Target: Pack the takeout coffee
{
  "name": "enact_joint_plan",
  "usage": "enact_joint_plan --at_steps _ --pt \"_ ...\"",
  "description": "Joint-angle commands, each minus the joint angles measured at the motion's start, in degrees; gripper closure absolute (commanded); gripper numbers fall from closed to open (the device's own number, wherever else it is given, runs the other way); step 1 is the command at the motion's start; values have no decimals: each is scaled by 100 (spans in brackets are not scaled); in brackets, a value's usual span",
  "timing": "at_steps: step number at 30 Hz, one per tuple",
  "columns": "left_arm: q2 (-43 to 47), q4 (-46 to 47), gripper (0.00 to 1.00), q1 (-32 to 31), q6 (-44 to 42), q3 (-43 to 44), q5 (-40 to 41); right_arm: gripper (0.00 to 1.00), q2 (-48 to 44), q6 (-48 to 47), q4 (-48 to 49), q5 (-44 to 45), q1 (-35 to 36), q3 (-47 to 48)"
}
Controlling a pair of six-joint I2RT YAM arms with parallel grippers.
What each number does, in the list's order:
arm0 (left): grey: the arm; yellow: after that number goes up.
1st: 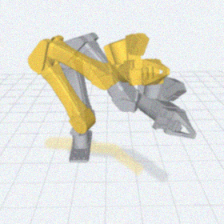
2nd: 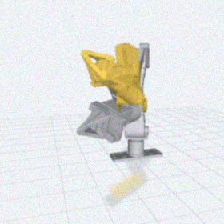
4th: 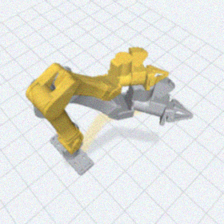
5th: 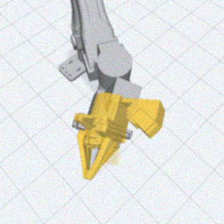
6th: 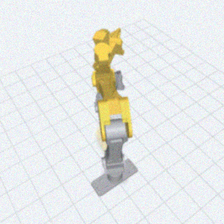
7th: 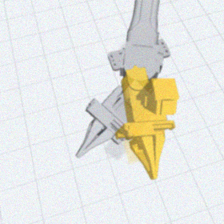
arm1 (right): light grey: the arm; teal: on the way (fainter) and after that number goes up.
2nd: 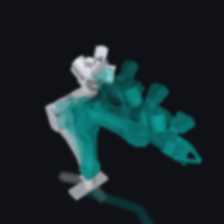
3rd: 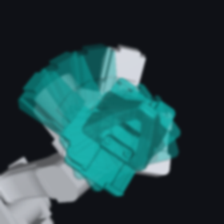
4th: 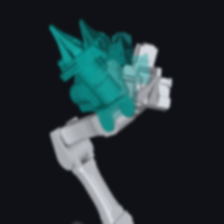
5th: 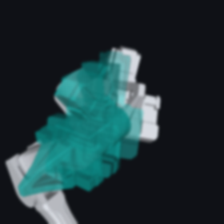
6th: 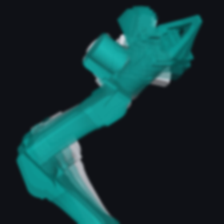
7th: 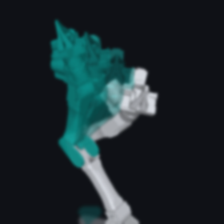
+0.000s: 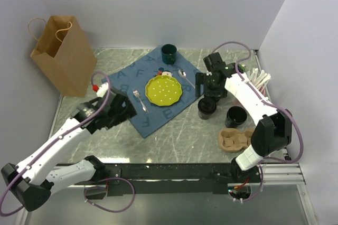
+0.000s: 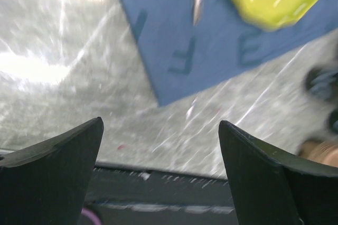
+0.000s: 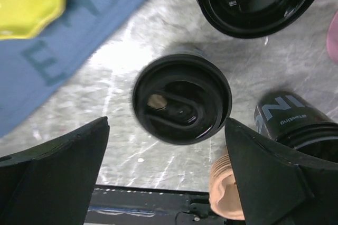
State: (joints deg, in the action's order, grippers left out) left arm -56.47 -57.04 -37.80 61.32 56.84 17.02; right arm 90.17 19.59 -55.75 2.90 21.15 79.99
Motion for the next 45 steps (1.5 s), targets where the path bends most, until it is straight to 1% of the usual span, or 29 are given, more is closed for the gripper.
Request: enact_joint_plan --at_steps 1,3,4,5,6,7,8,9,10,11,12,13,14,15,16,17,18,19,20,21,22,23,24,25,29,32,33,38,45 --pt "-22 -448 3 62 389 985 1153 1 -403 -70 -550 -70 -40 649" --pt "-232 -712 3 124 477 1521 1470 1 -570 -105 -743 -96 -32 764" --pt "-311 -826 3 237 504 1723 1802 1 -640 -114 -780 -218 -32 834" --pt "-521 -1079 3 325 565 2195 2023 1 -798 -114 -815 -263 -23 852" --pt "-654 -1186 2 430 557 2452 2208 2 -869 -122 -850 -437 -5 861" --pt "-777 -1248 1 719 496 2707 2566 2 -957 -131 -902 -543 30 861" --pt "-1039 -1275 1 887 321 3197 2700 2 -1149 -131 -920 -718 47 843" --pt "-1155 -1153 5 1080 180 3402 2806 2 -1247 -149 -921 -807 74 826" --pt "-1295 -1021 6 1491 -22 3578 2851 2 -1343 -140 -973 -860 178 791" --pt "-1575 -907 7 1756 -328 3937 2790 2 -1518 -149 -1008 -948 231 782" --pt "-1734 -828 7 2020 -418 4123 2720 3 -1590 -149 -1061 -975 310 773" --pt "-1910 -835 8 2492 -497 4325 2658 3 -1660 -149 -1113 -984 407 738" --pt "-2269 -888 8 2723 -559 4727 2623 2 -1809 -140 -1166 -984 486 703" --pt "-2446 -958 9 2917 -586 4949 2640 3 -1871 -88 -1184 -993 530 642" --pt "-2631 -1150 9 3258 -586 5168 2675 3 -1950 -44 -1184 -1010 566 511" --pt "-2937 -1204 9 3409 -673 5553 2789 3 -2081 0 -1141 -1036 627 431" --pt "-3071 -1196 10 3568 -778 5705 2772 2 -2152 79 -1105 -1106 662 361" --pt "-3185 -1100 10 3943 -901 5950 2668 2 -2205 106 -1088 -1133 697 221" --pt "-3360 -986 11 4139 -1163 6022 2519 3 -2284 123 -1070 -1133 767 167" --pt "-3432 -881 14 4323 -1262 6067 2160 3 -2328 150 -1053 -1125 812 114" --pt "-3502 -801 18 4595 -1324 6171 2070 2 -2355 141 -1044 -1072 838 9" --pt "-3642 -853 20 4667 -1246 6233 2112 3 -2407 150 -1052 -1037 873 -44" --pt "-3695 -905 22 4720 -1141 6278 2409 3 -2416 124 -1113 -1019 908 -79" --pt "-3748 -932 23 4729 -1053 6287 2525 3 -2408 115 -1166 -1010 917 -106" --pt "-3898 -687 23 4773 -552 6243 2798 3 -2232 -34 -1509 -923 996 201" --pt "-4003 -353 22 4817 -709 6234 2860 3 -2004 -148 -1746 -808 1058 631" --pt "-4038 -343 22 4887 -709 6260 2851 3 -1934 -166 -1860 -799 1076 850" --pt "-4214 -212 21 5142 -700 6164 2702 3 -1459 -254 -2054 -738 1163 1361" --pt "-4162 667 22 5204 -1016 5427 2482 3 -1081 -272 -2283 -641 1339 1897"
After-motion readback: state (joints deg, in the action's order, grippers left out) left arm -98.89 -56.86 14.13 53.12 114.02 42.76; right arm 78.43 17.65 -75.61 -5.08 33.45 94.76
